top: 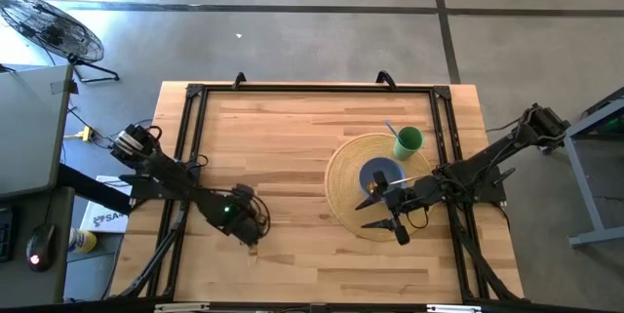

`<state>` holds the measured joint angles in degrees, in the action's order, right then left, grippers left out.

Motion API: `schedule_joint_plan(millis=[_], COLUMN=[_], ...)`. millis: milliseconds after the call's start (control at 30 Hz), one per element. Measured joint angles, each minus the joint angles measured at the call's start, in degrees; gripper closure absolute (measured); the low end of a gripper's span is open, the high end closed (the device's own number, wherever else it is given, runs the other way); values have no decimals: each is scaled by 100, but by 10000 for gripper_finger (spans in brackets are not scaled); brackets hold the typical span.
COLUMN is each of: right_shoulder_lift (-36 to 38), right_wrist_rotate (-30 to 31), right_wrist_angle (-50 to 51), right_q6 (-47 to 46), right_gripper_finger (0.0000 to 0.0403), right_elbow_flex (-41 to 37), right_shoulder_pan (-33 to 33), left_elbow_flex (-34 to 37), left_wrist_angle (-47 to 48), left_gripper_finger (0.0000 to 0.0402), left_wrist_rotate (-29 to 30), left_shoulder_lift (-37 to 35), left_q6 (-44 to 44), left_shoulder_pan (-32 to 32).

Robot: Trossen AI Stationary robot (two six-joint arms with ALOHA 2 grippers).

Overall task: Pick & Place Utensil
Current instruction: Put the gold fork into the violet bowl

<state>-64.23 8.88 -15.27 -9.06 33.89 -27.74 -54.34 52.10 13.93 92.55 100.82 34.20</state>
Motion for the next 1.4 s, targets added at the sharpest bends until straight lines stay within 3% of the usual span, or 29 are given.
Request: schedule_joint_plan(millis=[167,333,533,833,967,1200,1400], right_shoulder_lift=[0,0,0,0,0,58,340], right_wrist_rotate=[16,-20,-25,16,32,62,17], right_wrist_angle=[0,9,138,129,129,113,345], right_q6=[0,-7,-120,-120,-112,-103,-123], right_gripper_finger=[185,185,185,185,185,185,185], right_elbow_flex=[0,0,0,0,0,0,0], right_shoulder_pan=[1,-5,-5,-1,-1,-1,-3], left_elbow_flex=[-410,-331,-290,-347,-534,-648,-648], left_wrist_angle=[-40,-486,-1137,-1122,-870,-824,-635], left_gripper_finger=[277,277,277,279,306,392,387], left_wrist_rotate=[-243,-111,-120,-171,-57,213,281], left_shoulder_lift=[0,20,554,843,863,861,859], left_q6=[62,146,-169,-217,-335,-574,-590], left_shoulder_pan=[24,26,27,33,30,30,30])
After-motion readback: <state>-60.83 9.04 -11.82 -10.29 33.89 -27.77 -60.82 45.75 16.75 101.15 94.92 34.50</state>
